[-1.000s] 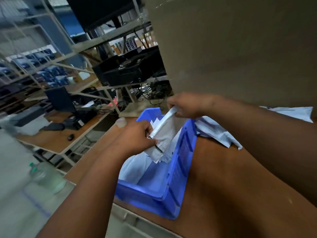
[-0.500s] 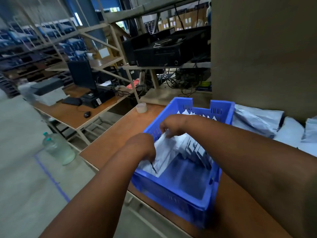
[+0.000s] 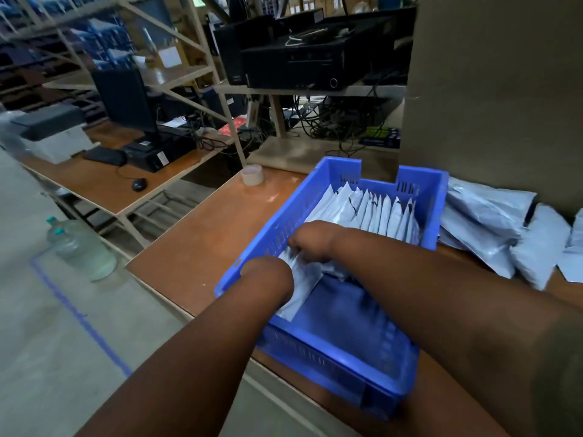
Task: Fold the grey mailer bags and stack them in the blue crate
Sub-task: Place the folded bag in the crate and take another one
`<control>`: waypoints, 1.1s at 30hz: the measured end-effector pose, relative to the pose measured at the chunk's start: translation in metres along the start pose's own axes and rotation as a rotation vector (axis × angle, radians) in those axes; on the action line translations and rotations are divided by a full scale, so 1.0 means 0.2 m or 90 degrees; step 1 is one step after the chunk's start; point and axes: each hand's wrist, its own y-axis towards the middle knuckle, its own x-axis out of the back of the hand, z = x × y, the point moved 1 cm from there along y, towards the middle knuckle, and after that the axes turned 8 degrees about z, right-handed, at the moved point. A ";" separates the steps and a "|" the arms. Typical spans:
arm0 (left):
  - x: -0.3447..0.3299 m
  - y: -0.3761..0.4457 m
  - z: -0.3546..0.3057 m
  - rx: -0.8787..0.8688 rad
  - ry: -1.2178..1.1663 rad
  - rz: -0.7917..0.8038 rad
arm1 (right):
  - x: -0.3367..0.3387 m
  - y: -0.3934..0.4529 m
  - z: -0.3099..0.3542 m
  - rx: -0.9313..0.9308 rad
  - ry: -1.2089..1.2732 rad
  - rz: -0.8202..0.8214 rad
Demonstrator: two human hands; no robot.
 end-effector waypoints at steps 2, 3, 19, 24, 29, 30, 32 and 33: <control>0.00 0.00 0.00 0.008 0.004 -0.020 | -0.01 0.00 -0.01 0.000 0.013 -0.017; 0.01 0.00 0.00 0.014 0.005 -0.033 | -0.01 0.01 -0.01 0.000 0.015 -0.023; 0.20 -0.16 -0.18 -0.076 -0.018 -0.266 | 0.19 -0.44 -0.29 -0.043 -0.021 -0.084; 0.28 -0.17 -0.24 -0.153 0.073 -0.302 | 0.20 -0.59 -0.43 -0.083 -0.034 -0.067; 0.24 -0.07 -0.21 -0.258 0.213 -0.243 | 0.17 -0.46 -0.35 -0.045 -0.086 -0.012; 0.24 -0.04 -0.20 -0.273 0.236 -0.233 | 0.16 -0.41 -0.32 -0.028 -0.103 0.007; 0.22 0.02 -0.18 -0.265 0.256 -0.216 | 0.15 -0.30 -0.25 -0.007 -0.125 0.051; 0.21 0.06 -0.17 -0.258 0.271 -0.208 | 0.14 -0.25 -0.23 -0.003 -0.128 0.070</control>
